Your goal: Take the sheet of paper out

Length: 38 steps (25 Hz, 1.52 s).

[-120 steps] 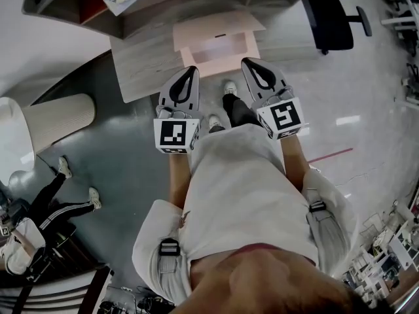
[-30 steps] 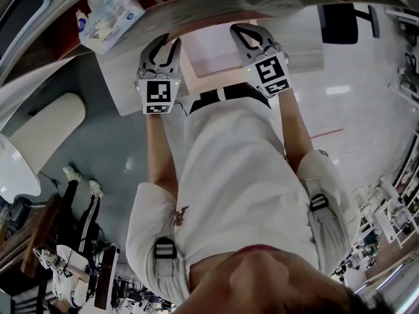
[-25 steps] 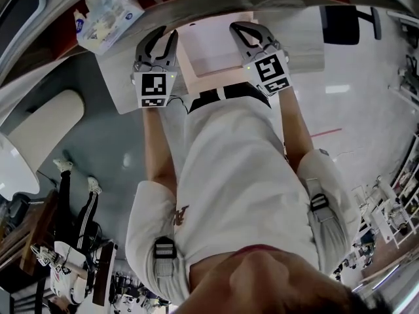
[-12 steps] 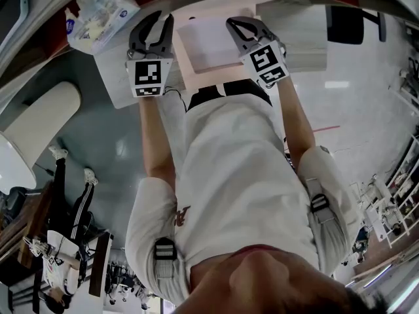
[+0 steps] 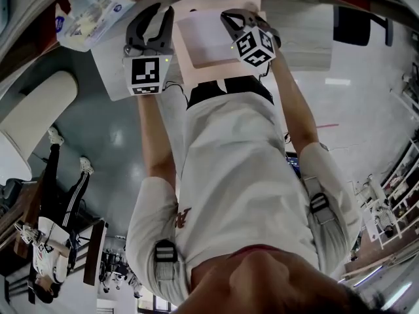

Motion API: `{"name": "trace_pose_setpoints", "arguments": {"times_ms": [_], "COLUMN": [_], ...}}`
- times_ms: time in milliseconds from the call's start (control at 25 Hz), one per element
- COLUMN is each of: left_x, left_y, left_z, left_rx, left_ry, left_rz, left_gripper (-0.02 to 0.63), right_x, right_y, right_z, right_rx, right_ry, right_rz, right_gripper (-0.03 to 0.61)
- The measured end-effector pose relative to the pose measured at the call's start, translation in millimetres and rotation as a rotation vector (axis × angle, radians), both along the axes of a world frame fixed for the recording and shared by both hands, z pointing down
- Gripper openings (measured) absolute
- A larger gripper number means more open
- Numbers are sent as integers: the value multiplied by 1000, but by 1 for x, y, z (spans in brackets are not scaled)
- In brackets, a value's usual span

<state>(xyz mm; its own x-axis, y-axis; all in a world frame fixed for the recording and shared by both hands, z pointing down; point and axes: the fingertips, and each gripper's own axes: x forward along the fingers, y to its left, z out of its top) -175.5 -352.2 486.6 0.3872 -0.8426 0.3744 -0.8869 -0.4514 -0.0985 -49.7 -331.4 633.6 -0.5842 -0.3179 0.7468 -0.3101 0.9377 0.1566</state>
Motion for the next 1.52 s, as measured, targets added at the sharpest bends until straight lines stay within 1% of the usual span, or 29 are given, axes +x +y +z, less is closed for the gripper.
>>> {"name": "trace_pose_setpoints", "arguments": {"times_ms": [200,240,280,320,440,640,920,1120,1320,1360,1400,1520], "left_x": [-1,-1,-1,0,-1,-1,0,3,6,6,6,6], "left_y": [1,1,1,1,0,0,0,-1,-3,-4,-5,-6], "left_z": [1,1,2,2,3,4,4,7,8,8,7,7], "left_rx": [-1,0,-1,-1,0,0,0,-7,-7,-6,-5,-6], "left_ry": [5,7,9,12,21,28,28,20,21,22,23,19], "left_rz": [-7,-9,-10,-13,-21,-22,-22,-10,-6,-9,-12,-14], "left_gripper": [101,101,101,101,101,101,100,100,97,95,95,95], "right_x": [-9,-10,-11,-12,-15,-19,-19,-19,-19,-18,-18,-17], "right_y": [-5,-5,-5,-5,-7,-7,-9,-10,-10,-10,-9,-8], "right_z": [23,27,31,35,47,66,86,99,101,102,102,104], "right_rx": [-17,-21,-27,-35,-55,-114,-152,-176,-145,-139,-134,-114], "right_ry": [36,45,54,61,74,82,109,105,105,108,112,122], "right_rz": [-63,-78,-93,-107,-131,-156,-191,-202,-215,-215,-215,-214], "right_gripper": [25,37,70,90,109,163,202,210,209,200,174,167]}}
